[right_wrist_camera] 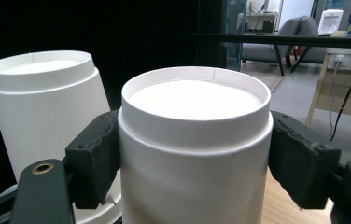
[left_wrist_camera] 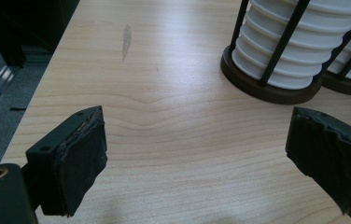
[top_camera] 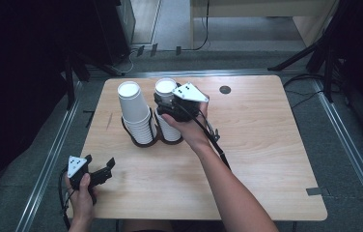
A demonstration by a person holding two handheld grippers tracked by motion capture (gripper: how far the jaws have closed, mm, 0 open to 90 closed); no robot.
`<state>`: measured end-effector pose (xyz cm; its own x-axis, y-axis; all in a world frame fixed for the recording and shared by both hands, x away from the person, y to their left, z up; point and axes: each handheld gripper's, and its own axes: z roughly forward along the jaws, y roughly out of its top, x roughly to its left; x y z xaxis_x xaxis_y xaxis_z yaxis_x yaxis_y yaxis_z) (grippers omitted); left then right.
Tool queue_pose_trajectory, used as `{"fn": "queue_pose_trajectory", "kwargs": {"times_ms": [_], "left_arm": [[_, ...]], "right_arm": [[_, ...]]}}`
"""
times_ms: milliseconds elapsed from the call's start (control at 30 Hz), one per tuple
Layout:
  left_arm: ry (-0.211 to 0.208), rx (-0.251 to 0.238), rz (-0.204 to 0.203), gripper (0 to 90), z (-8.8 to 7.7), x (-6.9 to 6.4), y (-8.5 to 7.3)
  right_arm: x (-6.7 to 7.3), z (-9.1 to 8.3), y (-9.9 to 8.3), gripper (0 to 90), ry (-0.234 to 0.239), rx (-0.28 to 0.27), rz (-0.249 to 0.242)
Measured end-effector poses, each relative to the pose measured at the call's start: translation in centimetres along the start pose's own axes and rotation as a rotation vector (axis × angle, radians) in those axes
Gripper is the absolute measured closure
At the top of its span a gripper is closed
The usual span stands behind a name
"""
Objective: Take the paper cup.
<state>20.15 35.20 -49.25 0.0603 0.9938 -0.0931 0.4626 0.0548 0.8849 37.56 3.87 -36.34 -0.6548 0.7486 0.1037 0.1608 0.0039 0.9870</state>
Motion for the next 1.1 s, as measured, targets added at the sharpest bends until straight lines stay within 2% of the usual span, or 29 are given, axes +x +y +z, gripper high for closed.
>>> {"fn": "queue_pose_trajectory", "kwargs": {"times_ms": [300,367,400,433,467,733,1100], "left_arm": [[0.0,0.0,-0.004,5.5,0.0,-0.1,0.0],[0.001,-0.003,-0.006,5.6,0.0,-0.1,0.0],[0.001,-0.003,-0.006,5.6,0.0,-0.1,0.0],[0.002,-0.003,-0.006,5.6,0.0,-0.1,0.0],[0.002,-0.003,-0.006,5.6,0.0,-0.1,0.0],[0.003,0.001,0.002,5.6,0.0,-0.1,0.0],[0.005,-0.004,0.002,5.6,0.0,-0.2,0.0]], "right_arm": [[-0.1,-0.5,1.3,24.1,0.005,-0.051,-0.011],[-0.1,-0.7,1.6,24.1,0.004,-0.071,-0.009],[-0.1,-1.0,1.9,24.2,0.0,-0.097,-0.023],[-0.1,-1.0,1.9,24.2,0.0,-0.097,-0.023],[-0.1,-1.2,2.2,24.2,-0.001,-0.122,-0.02],[-0.4,-2.4,3.7,24.3,0.003,-0.207,0.006],[-0.3,-4.0,5.7,24.3,0.013,-0.259,-0.006]]}}
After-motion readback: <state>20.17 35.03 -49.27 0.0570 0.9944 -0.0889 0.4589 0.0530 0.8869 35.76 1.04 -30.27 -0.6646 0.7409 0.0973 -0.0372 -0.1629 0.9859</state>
